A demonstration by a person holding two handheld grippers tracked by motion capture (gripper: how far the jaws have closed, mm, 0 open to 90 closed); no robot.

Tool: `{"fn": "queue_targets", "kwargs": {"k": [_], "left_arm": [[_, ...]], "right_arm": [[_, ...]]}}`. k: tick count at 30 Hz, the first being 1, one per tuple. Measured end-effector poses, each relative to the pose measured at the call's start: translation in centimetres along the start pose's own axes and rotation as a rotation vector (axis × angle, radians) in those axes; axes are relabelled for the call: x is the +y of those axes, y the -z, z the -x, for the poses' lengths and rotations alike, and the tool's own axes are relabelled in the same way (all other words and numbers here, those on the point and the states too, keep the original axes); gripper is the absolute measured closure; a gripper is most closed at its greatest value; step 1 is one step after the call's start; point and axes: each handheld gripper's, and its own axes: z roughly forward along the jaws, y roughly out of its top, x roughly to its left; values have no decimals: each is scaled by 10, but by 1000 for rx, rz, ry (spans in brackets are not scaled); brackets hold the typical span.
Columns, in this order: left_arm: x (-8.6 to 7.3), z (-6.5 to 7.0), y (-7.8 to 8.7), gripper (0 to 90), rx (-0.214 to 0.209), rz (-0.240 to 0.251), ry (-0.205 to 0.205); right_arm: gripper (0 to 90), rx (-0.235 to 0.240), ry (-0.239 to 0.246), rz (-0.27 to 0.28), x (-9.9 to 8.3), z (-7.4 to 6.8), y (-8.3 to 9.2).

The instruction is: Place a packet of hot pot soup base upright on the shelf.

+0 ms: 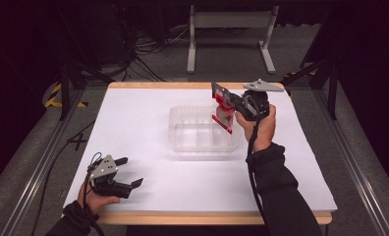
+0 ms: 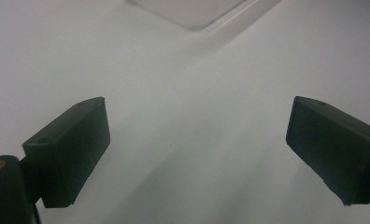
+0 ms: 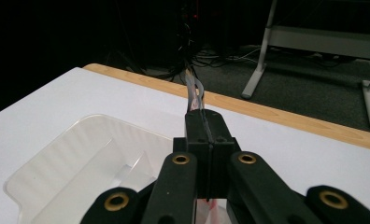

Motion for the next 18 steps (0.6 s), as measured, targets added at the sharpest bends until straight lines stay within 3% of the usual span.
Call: {"fn": "queue_targets", "kwargs": {"k": [8, 11, 15, 18], "left_arm": [[0, 0, -1, 71, -2, -4, -2], [0, 1, -1, 71, -6, -6, 1], [0, 0, -1, 71, -11, -9, -1], [0, 1, 0, 71, -11, -11, -3]], "right_arm": [[900, 32, 14, 12, 1, -16, 1], [900, 19, 39, -2, 6, -24, -1], [900, 25, 13, -16, 3, -26, -7], [900, 14, 24, -20, 0, -27, -10]]}}
